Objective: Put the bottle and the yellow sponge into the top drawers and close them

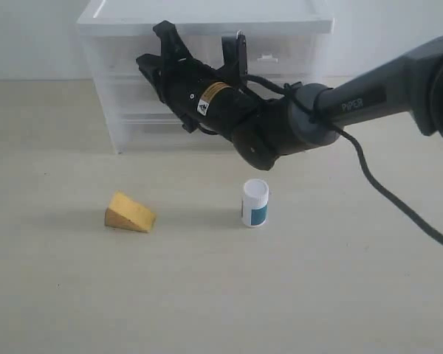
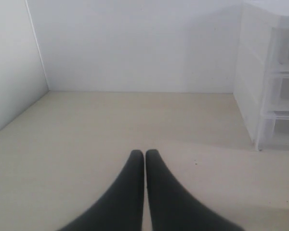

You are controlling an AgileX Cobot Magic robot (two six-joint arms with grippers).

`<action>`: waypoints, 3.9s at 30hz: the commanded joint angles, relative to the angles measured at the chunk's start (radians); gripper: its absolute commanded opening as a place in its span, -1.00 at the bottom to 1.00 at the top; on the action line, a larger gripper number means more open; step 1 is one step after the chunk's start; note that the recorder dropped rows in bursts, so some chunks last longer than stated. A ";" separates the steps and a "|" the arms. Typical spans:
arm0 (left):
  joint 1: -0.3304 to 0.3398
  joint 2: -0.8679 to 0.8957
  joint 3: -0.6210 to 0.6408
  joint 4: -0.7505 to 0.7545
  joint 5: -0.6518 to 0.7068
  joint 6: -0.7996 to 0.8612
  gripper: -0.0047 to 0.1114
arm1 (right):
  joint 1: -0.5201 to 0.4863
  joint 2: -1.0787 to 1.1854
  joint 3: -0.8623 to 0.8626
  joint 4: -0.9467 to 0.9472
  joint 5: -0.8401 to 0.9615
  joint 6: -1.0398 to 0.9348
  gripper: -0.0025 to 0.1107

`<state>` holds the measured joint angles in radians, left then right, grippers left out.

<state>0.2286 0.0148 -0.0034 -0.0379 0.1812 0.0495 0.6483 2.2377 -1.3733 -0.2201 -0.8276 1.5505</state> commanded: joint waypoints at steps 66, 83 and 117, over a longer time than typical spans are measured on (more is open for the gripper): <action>-0.007 0.004 0.003 0.002 -0.031 -0.001 -0.85 | 0.270 -0.279 0.320 -1.312 0.177 -0.217 -0.84; -0.007 0.004 0.003 0.002 -0.033 -0.001 -0.85 | 0.200 -0.441 0.035 -1.243 0.897 -0.237 -0.84; -0.007 0.004 0.003 0.002 -0.043 -0.001 -0.85 | 0.345 -0.527 0.303 -1.261 0.897 -0.251 -0.87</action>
<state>0.2286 0.0148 -0.0034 -0.0379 0.1500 0.0495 0.9593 1.6873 -1.0834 -1.4780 -0.0393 1.3235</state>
